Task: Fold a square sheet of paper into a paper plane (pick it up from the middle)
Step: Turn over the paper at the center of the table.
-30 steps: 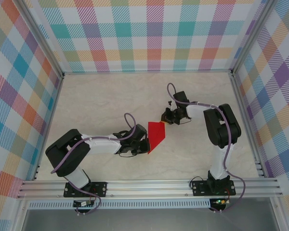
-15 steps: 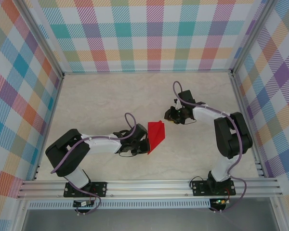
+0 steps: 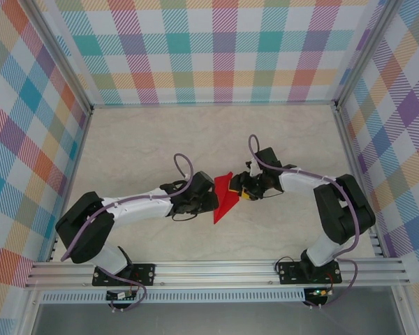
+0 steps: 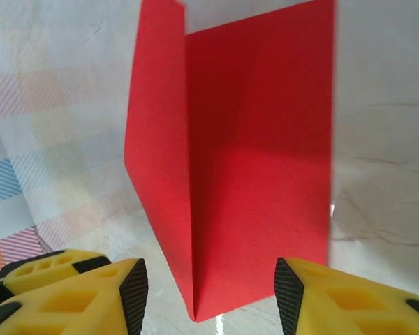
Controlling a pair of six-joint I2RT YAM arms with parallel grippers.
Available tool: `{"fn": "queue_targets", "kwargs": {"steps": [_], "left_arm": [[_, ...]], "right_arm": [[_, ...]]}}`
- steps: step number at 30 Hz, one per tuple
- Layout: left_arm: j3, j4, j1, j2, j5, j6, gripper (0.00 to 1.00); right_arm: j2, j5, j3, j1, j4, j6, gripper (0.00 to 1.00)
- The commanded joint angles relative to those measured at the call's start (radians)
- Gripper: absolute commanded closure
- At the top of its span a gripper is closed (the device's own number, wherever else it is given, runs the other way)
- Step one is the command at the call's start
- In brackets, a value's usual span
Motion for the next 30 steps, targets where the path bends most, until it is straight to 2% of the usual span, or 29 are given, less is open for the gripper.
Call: {"fn": "queue_targets", "kwargs": {"steps": [1,7,15,20,24,26,30], "left_arm": [[-0.023,-0.073,0.016,-0.041,-0.068,-0.027,0.45],[-0.064,-0.093,0.050,-0.079,-0.073,-0.054,0.30],[-0.122,-0.048,0.119,-0.128,0.007,-0.051,0.24],[-0.158,-0.009,0.158,-0.169,0.084,-0.029,0.19],[-0.191,0.071,0.197,-0.187,0.155,-0.027,0.16],[-0.207,0.102,0.219,-0.197,0.208,-0.026,0.14],[-0.245,0.181,0.261,-0.232,0.309,-0.022,0.07]], "right_arm": [[0.051,-0.049,0.025,0.020,0.057,0.016,0.49],[0.101,-0.052,0.054,0.044,0.074,-0.016,0.57],[0.160,-0.104,0.060,0.051,0.148,-0.017,0.66],[0.177,-0.129,0.059,0.055,0.195,-0.021,0.71],[0.170,-0.142,0.045,0.055,0.253,-0.008,0.86],[0.148,-0.147,0.025,0.055,0.305,0.010,0.90],[0.081,-0.161,0.008,0.054,0.352,0.023,0.93]]}}
